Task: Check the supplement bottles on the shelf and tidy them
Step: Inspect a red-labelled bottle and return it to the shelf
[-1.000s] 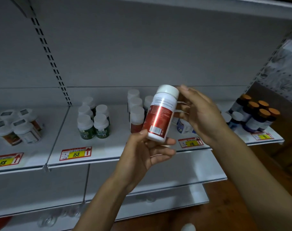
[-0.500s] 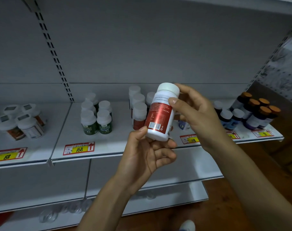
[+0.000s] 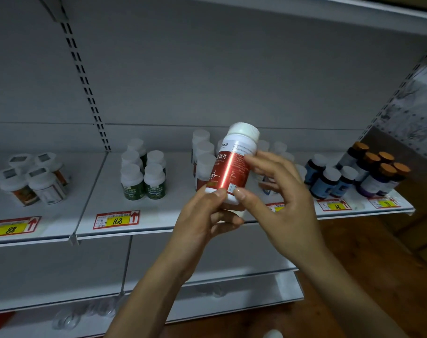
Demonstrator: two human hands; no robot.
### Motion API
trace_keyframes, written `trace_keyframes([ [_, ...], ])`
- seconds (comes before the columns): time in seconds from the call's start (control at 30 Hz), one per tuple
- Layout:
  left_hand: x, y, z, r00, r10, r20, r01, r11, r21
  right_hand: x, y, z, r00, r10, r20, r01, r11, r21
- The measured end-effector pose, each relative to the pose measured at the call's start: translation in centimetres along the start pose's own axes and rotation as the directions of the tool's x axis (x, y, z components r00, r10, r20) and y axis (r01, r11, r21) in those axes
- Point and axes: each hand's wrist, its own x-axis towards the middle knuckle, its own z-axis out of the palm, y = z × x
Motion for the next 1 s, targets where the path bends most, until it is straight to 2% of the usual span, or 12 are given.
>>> trace_keyframes([
  [0.1, 0.0, 0.2, 0.1, 0.999, 0.045, -0.005, -0.045, 0.999, 0.019, -0.5, 0.0, 0.3, 0.999, 0.027, 0.021, -0.028, 0.998, 0.051],
  [0.2, 0.1, 0.5, 0.5, 0.991, 0.126, -0.053, -0.121, 0.989, 0.09, -0.9, -0.4, 0.6, 0.993, 0.09, 0.075, -0.105, 0.966, 0.235],
  [0.3, 0.4, 0.4, 0.6, 0.969, 0.221, -0.115, -0.2, 0.966, 0.164, -0.5, -1.0, 0.5, 0.972, 0.223, 0.069, -0.232, 0.882, 0.411],
  [0.4, 0.4, 0.3, 0.4, 0.971, 0.216, -0.103, -0.197, 0.965, 0.173, 0.7, -0.7, 0.3, 0.905, 0.416, 0.084, -0.396, 0.757, 0.519],
  [0.47, 0.3, 0.1, 0.1, 0.975, 0.208, -0.079, -0.191, 0.965, 0.178, 1.6, -0.4, 0.2, 0.863, 0.487, 0.133, -0.466, 0.668, 0.58],
  [0.7, 0.4, -0.1, 0.1, 0.971, 0.228, -0.064, -0.213, 0.959, 0.187, 2.9, -0.2, 0.9, 0.85, 0.497, 0.172, -0.496, 0.649, 0.577],
  [0.9, 0.4, 0.0, -0.3, 0.991, 0.086, -0.104, -0.089, 0.996, -0.028, 2.4, 0.6, 1.4, 0.824, 0.537, 0.181, -0.535, 0.632, 0.561],
  [1.0, 0.5, -0.1, -0.4, 0.991, 0.058, -0.123, -0.069, 0.993, -0.092, 1.9, 0.7, 1.7, 0.83, 0.518, 0.209, -0.542, 0.659, 0.522],
])
